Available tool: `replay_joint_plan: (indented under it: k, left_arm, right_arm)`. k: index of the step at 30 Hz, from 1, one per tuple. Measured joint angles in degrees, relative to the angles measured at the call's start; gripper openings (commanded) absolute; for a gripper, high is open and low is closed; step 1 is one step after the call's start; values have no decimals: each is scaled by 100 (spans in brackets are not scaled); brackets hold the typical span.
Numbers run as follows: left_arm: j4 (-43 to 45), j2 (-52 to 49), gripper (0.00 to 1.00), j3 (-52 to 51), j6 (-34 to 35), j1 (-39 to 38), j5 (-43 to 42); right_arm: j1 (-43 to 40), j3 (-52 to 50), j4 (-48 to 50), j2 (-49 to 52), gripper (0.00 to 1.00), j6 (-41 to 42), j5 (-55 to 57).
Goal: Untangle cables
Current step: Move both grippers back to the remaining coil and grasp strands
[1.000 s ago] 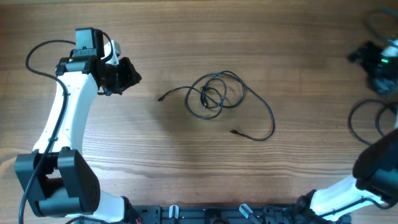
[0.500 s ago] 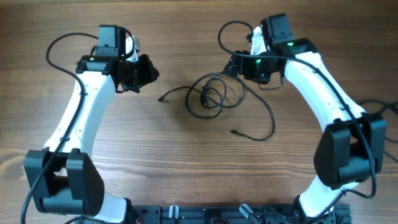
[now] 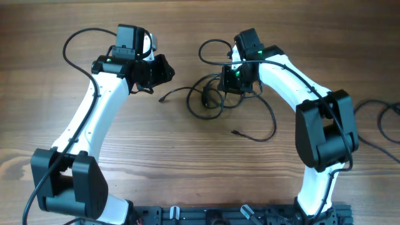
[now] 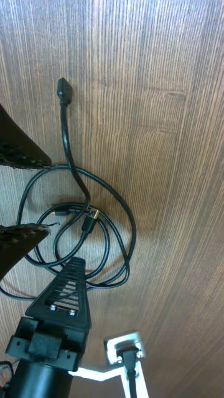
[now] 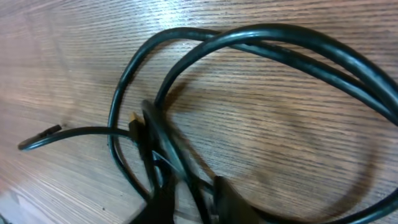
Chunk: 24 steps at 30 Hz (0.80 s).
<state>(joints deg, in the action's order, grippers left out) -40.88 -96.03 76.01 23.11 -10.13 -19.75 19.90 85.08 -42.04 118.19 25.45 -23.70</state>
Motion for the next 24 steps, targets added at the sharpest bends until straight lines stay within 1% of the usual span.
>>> replay_joint_plan:
  k: [4,8,11,13,16,19,21,22,24]
  left_arm:
    - [9,0,33,0,46,-2,-2]
    - [68,0,33,0,125,-214,-2]
    - [136,0,38,0,129,-382,-2]
    - [208,0,42,0,146,-437,-2]
    - [269,0,47,0,166,-439,-2]
    - [278,0,52,0,166,-439,-2]
    - [280,0,56,0,168,-439,-2]
    - [278,0,57,0,168,-439,-2]
    - [278,0,59,0,166,-439,-2]
  right_arm:
    - [0,0,76,0,5,72,7]
    - [0,122,-13,-142,5,0,-138]
    - [24,186,-109,-850,5,2,-63]
    - [179,240,-210,-1493,5,4,262]
    - [544,251,-243,-2022,5,7,813]
    - [603,251,-267,-2135,4,9,988]
    - [603,313,-389,-2140,4,28,898]
    - [603,619,-603,-2142,4,33,852]
    - [603,1012,-730,-2164,4,28,828]
